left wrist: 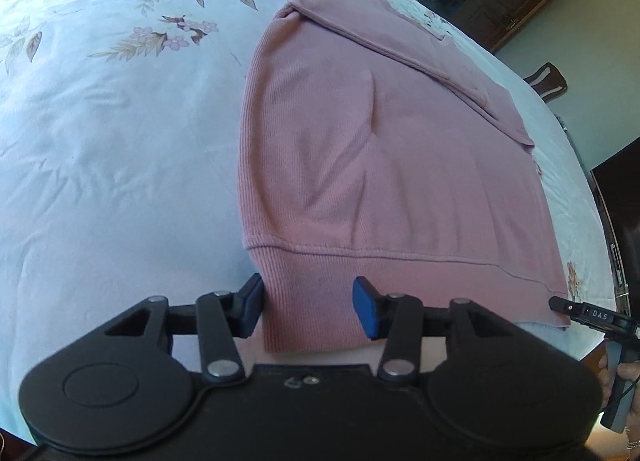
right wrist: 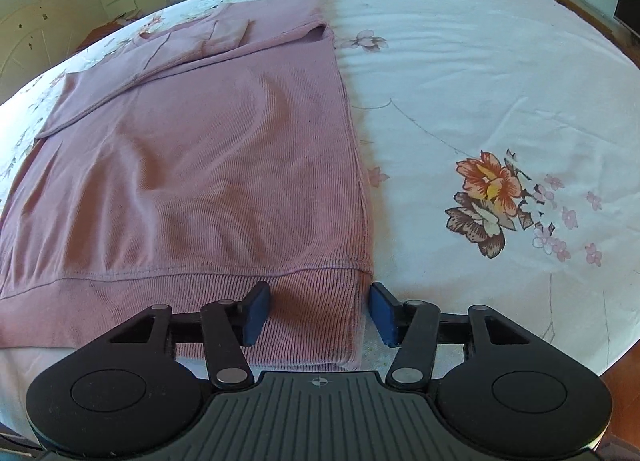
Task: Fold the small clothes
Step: 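Close both grippers on the ribbed hem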
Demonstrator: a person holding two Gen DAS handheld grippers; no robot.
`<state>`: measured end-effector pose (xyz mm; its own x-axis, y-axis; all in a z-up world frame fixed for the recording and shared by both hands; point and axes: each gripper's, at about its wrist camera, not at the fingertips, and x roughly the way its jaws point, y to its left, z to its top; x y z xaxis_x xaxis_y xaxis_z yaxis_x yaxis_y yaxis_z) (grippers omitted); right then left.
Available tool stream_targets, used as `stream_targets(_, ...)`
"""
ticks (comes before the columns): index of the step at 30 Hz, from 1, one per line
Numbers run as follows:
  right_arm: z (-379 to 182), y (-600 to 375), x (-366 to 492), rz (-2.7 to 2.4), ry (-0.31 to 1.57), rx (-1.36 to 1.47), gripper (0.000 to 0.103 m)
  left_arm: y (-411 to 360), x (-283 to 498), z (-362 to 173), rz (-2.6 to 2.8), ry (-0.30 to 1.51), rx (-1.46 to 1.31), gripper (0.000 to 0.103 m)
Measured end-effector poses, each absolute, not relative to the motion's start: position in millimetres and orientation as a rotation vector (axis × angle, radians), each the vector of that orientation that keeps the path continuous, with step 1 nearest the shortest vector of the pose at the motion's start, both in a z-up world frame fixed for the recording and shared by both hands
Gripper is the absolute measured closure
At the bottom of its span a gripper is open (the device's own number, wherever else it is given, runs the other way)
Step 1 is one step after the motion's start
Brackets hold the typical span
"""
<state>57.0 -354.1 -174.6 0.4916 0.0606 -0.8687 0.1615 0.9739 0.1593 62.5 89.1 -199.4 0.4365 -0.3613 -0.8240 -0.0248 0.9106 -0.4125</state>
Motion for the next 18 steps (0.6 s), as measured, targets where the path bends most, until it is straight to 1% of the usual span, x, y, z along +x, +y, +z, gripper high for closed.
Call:
stream_targets(1, -175, -353, 56, -0.057, 1.066, 0.223, 0.049, 89, 62, -199, -0.218, 1.108, -0.403, 0.064)
stream_targets(2, -173, -353, 55, -0.055, 1.070, 0.224, 0.050, 90, 62, -200, -0.221, 1.118, -0.424, 0.079)
stream_targets(3, -172, -352, 54, -0.046, 1.076, 0.232, 0.055, 91, 63, -200, -0.218, 1.124, -0.441, 0.082)
stream_targets(4, -172, -352, 54, -0.036, 1.082, 0.237, 0.075, 92, 64, -201, -0.217, 1.121, -0.444, 0.084)
stream_targets(5, -170, -353, 54, -0.038, 1.080, 0.246, 0.084, 92, 65, -201, -0.218, 1.118, -0.438, 0.090)
stream_targets(6, -168, -355, 55, -0.033, 1.077, 0.267, 0.089, 94, 66, -200, -0.221, 1.114, -0.438, 0.092)
stream_targets(7, -167, -358, 57, -0.022, 1.079, 0.288, 0.092, 94, 68, -198, -0.229, 1.106, -0.445, 0.094)
stream_targets(10, -158, -365, 62, 0.008, 1.056, 0.359, 0.093, 93, 74, -185, -0.258, 1.047, -0.427, 0.095)
stream_targets(18, -120, -379, 100, 0.052, 0.898, 0.488, 0.093, 84, 116, -144, -0.294, 0.880, -0.429, 0.097)
